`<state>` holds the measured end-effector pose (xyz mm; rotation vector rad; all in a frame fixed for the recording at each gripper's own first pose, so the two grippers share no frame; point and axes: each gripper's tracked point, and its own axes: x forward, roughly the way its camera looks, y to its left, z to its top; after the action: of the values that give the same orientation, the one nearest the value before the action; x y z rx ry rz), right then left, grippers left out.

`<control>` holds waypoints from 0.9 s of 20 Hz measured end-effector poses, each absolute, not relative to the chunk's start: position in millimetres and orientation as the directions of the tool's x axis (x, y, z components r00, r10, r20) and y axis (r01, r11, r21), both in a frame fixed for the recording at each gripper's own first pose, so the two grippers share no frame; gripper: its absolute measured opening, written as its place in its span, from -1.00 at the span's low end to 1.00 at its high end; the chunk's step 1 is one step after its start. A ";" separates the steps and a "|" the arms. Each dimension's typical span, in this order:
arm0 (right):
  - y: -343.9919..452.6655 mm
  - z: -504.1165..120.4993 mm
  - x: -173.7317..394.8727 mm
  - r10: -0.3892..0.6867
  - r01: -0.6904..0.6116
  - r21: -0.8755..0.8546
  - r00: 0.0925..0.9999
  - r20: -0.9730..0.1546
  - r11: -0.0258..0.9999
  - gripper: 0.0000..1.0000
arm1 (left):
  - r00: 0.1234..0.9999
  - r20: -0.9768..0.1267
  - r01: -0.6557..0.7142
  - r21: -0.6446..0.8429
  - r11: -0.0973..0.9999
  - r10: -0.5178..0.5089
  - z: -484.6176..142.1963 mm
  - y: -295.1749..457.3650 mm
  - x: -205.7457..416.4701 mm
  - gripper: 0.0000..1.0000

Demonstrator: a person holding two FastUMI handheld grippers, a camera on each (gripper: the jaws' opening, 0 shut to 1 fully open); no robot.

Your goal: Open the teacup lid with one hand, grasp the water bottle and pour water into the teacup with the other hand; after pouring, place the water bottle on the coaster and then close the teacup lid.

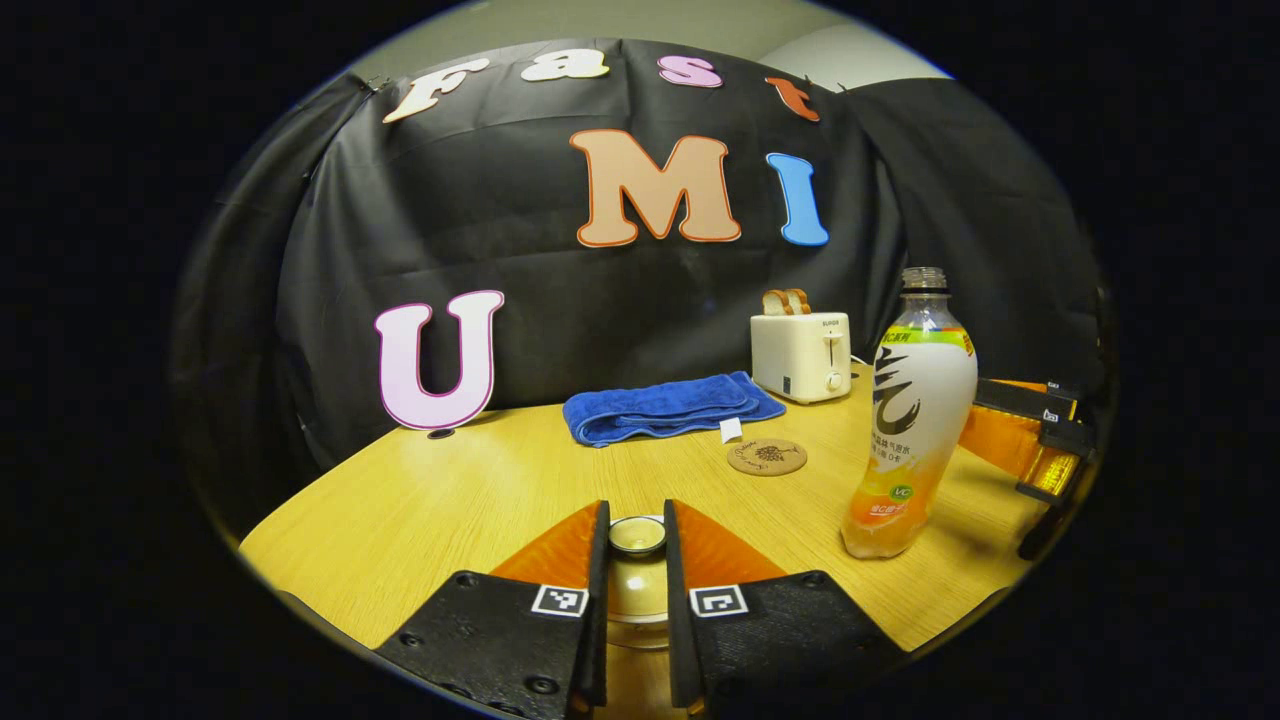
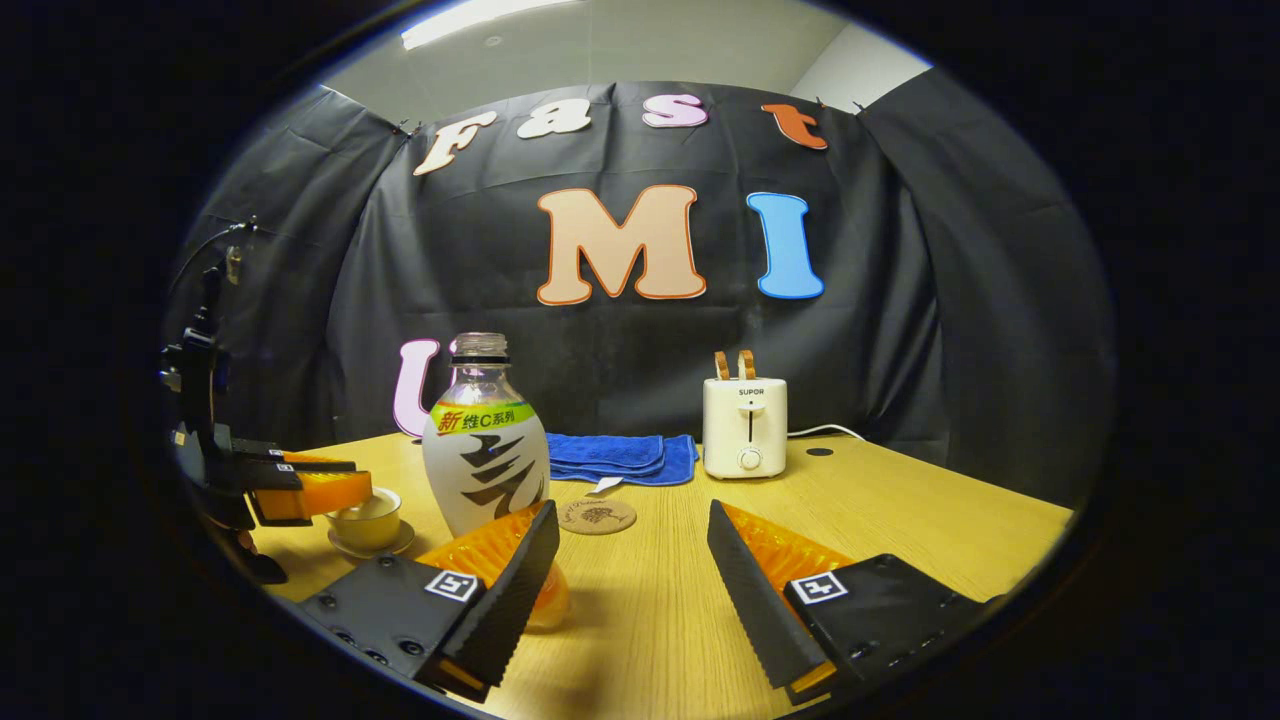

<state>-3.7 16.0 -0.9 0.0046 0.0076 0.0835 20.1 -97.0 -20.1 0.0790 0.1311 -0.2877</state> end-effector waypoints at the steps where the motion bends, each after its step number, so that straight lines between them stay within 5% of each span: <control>1: 16.0 -0.4 -4.9 0.084 -0.084 0.004 0.996 -0.006 0.996 0.93 | 0.950 -0.138 0.288 0.050 0.956 -0.279 -19.9 -96.3 19.7 -0.58; 13: 28.2 -0.6 -23.9 0.132 -0.132 0.006 0.991 -0.009 0.991 0.87 | 0.956 -0.110 0.273 0.010 0.962 -0.271 -11.2 -85.9 17.3 -0.60; 14: 30.5 -0.4 -25.6 0.141 -0.141 0.007 0.990 -0.011 0.990 0.99 | 0.957 -0.110 0.272 0.007 0.962 -0.270 -10.6 -84.4 17.4 -0.60; 18: 47.8 -2.7 -29.5 0.191 -0.191 0.009 0.981 -0.024 0.982 0.86 | 0.957 -0.122 0.265 0.002 0.964 -0.263 -12.1 -76.7 13.5 -0.61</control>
<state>-29.5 47.8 -2.7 0.0071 0.0246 0.1923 13.5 -76.7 -12.1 0.0182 0.1208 -0.2682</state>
